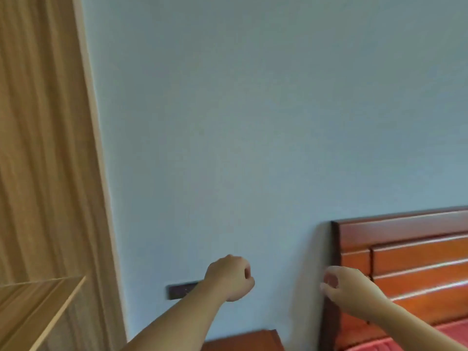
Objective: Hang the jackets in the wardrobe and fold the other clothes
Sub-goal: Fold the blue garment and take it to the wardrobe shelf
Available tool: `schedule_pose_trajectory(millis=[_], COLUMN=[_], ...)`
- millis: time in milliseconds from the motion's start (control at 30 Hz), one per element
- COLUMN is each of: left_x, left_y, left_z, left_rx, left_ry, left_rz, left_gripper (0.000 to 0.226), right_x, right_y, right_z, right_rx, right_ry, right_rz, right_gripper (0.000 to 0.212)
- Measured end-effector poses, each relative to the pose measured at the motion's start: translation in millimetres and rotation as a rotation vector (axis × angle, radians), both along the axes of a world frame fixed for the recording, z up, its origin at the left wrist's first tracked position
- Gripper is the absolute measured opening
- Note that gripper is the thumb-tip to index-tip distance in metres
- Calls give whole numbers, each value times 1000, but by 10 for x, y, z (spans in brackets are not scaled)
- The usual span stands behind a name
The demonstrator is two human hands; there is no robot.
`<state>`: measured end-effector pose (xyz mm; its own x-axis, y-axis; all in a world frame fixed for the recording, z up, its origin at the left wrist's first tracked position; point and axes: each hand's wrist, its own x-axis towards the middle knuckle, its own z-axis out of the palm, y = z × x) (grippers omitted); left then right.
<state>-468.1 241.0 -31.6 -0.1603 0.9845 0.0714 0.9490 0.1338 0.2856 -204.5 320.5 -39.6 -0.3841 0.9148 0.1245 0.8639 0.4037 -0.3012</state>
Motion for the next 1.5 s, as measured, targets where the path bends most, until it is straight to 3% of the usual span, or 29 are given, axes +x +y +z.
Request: schedule_pose_trajectory(millis=[200, 400, 667, 933, 1100, 1500], left_x=[2115, 4539, 6971, 8226, 8772, 9748], left_y=[242, -86, -790, -901, -361, 576], left_z=[-17, -129, -185, -588, -907, -1823], left_rx=[3, -23, -81, -168, -233, -390], left_ry=[-39, -54, 4, 31, -10, 28], left_rz=[-252, -569, -994, -1188, -1203, -1098], left_gripper=[17, 27, 26, 21, 12, 21], right_x=[2357, 4599, 6379, 7204, 7739, 8835], right_y=[-699, -1941, -3631, -4021, -3563, -2732], right_z=[-18, 8, -171, -548, -743, -1560], right_rx=[-35, -68, -108, -190, -227, -442], right_ry=[28, 37, 112, 155, 137, 140], right_rz=[-378, -739, -1140, -1298, -1312, -1322], right_gripper=[19, 12, 10, 11, 12, 11])
